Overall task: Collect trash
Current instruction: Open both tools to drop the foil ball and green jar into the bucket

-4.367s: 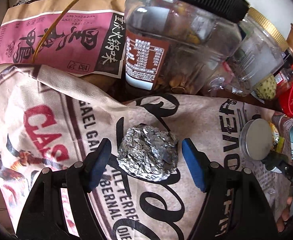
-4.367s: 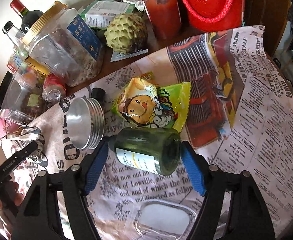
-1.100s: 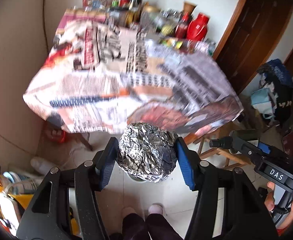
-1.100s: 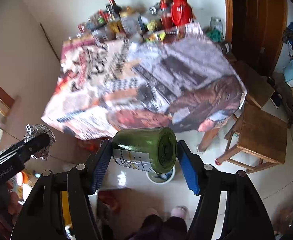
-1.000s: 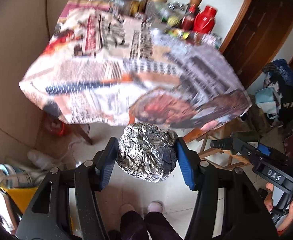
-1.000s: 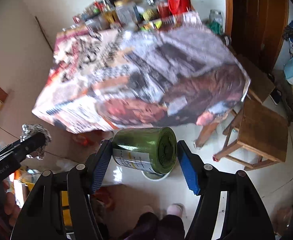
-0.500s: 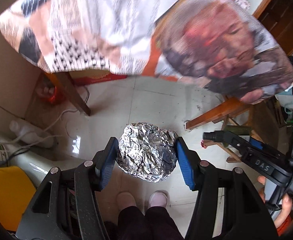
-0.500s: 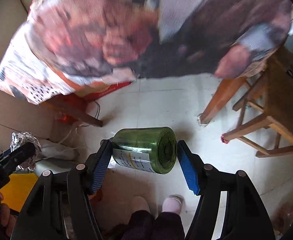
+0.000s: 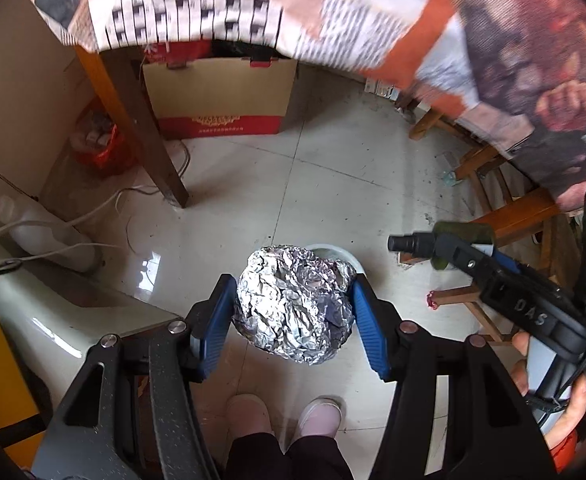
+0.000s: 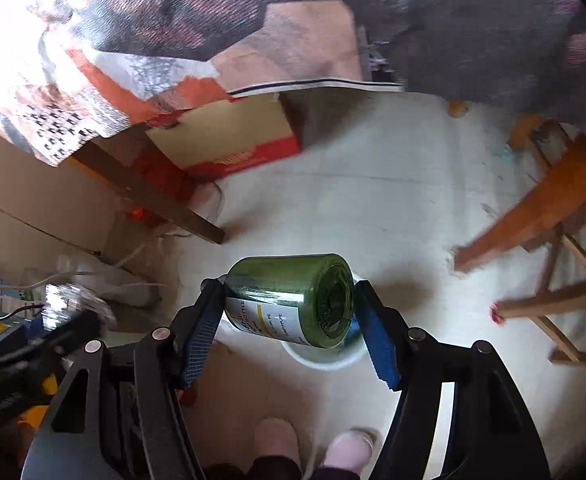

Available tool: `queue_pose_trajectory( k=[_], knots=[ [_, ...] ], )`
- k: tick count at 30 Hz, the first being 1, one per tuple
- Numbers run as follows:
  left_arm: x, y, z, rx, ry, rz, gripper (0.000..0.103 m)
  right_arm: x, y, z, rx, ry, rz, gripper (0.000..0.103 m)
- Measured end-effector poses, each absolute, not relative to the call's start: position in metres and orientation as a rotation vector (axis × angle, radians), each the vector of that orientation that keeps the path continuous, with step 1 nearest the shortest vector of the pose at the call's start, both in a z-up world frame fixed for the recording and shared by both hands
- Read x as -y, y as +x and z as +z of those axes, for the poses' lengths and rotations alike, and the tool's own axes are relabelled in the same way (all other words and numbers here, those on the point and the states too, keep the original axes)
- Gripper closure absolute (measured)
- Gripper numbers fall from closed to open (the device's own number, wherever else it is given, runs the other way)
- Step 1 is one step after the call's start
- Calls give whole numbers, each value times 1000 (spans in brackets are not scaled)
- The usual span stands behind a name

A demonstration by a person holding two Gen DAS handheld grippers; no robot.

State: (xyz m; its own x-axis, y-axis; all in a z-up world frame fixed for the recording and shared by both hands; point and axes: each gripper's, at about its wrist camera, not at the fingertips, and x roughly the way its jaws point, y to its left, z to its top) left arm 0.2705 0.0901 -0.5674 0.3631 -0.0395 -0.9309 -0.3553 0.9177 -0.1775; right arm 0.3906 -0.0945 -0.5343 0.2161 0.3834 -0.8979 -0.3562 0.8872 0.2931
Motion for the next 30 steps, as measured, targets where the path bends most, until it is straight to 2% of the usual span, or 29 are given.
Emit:
queue_pose_trajectory(
  k=[9,26,30],
  knots=[
    [-84,278,-610,-1250,-400,180,46,87,397,-569,-1317,54,536,40],
    [-40,321,-652,-1311,-488,46,41,140,402,-558,-1266,-36,376,40],
    [-36,316,-643,-1304,-464,47,41,140,398,-556,-1263,-27,371,40]
  ],
)
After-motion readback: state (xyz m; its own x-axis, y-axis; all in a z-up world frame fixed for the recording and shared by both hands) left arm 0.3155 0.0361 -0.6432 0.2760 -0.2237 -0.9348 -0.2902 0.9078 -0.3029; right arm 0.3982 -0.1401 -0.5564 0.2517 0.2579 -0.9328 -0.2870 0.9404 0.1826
